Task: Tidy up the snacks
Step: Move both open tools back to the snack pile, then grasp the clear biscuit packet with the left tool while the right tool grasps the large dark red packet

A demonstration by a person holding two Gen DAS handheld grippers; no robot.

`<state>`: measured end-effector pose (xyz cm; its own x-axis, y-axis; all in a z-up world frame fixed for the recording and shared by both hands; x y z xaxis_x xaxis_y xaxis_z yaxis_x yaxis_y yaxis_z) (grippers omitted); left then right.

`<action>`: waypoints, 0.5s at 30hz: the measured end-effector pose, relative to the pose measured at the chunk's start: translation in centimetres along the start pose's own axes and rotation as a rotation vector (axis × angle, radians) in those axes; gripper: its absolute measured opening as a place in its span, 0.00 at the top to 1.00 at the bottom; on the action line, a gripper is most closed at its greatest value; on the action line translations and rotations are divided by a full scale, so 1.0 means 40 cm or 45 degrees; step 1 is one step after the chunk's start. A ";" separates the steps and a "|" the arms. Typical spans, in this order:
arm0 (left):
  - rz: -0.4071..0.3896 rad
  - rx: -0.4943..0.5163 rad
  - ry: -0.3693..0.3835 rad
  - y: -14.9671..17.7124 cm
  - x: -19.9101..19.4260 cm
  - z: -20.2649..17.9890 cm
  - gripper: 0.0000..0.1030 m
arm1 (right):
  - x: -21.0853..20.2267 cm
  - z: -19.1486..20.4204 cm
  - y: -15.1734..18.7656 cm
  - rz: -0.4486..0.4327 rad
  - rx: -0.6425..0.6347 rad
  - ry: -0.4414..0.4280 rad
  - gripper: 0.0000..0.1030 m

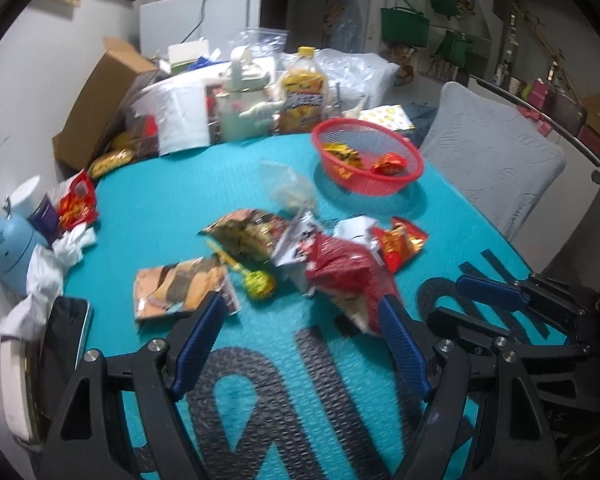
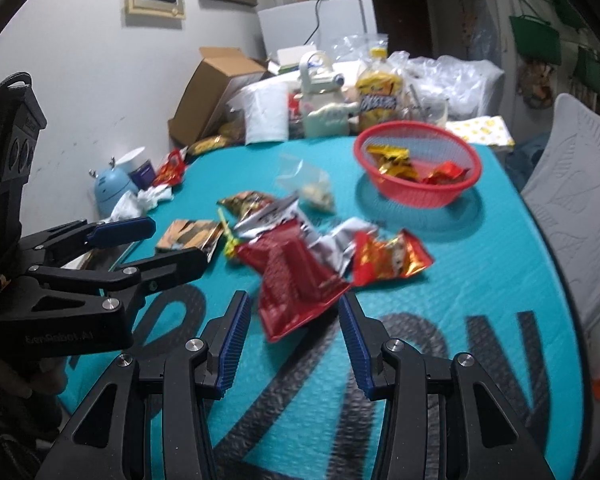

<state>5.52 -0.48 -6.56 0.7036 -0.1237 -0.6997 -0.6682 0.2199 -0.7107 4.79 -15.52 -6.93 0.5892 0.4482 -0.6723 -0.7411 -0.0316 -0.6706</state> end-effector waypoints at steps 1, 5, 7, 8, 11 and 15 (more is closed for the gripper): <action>0.006 -0.017 -0.007 0.010 0.004 0.011 0.24 | 0.009 0.004 0.004 0.010 -0.005 -0.004 0.53; 0.022 -0.081 -0.016 0.035 0.014 0.045 0.24 | 0.042 0.014 0.008 0.037 -0.017 -0.016 0.46; 0.028 -0.116 -0.024 0.048 0.016 0.064 0.24 | 0.062 0.022 0.004 0.049 -0.028 -0.023 0.43; 0.032 -0.129 -0.031 0.052 0.017 0.073 0.24 | 0.069 0.025 0.001 0.052 -0.033 -0.022 0.43; 0.045 -0.167 -0.056 0.065 0.023 0.098 0.24 | 0.092 0.040 -0.011 0.061 -0.063 -0.028 0.43; 0.066 -0.214 -0.081 0.076 0.035 0.131 0.24 | 0.122 0.055 -0.021 0.068 -0.116 -0.019 0.43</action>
<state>5.73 5.09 -9.32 0.6775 -0.0538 -0.7336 -0.7312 0.0586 -0.6796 7.59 -11.34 -8.97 0.5441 0.4571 -0.7036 -0.7386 -0.1368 -0.6601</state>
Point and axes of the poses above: each gripper's, at about its wrist camera, not at the fingertips, and x roughly the way its jaws point, z to its left, y to its underside, the point moved 3 cm from there along x, roughly the way its jaws point, and after that the axes turned 11 degrees about x, right-handed, at the moved point
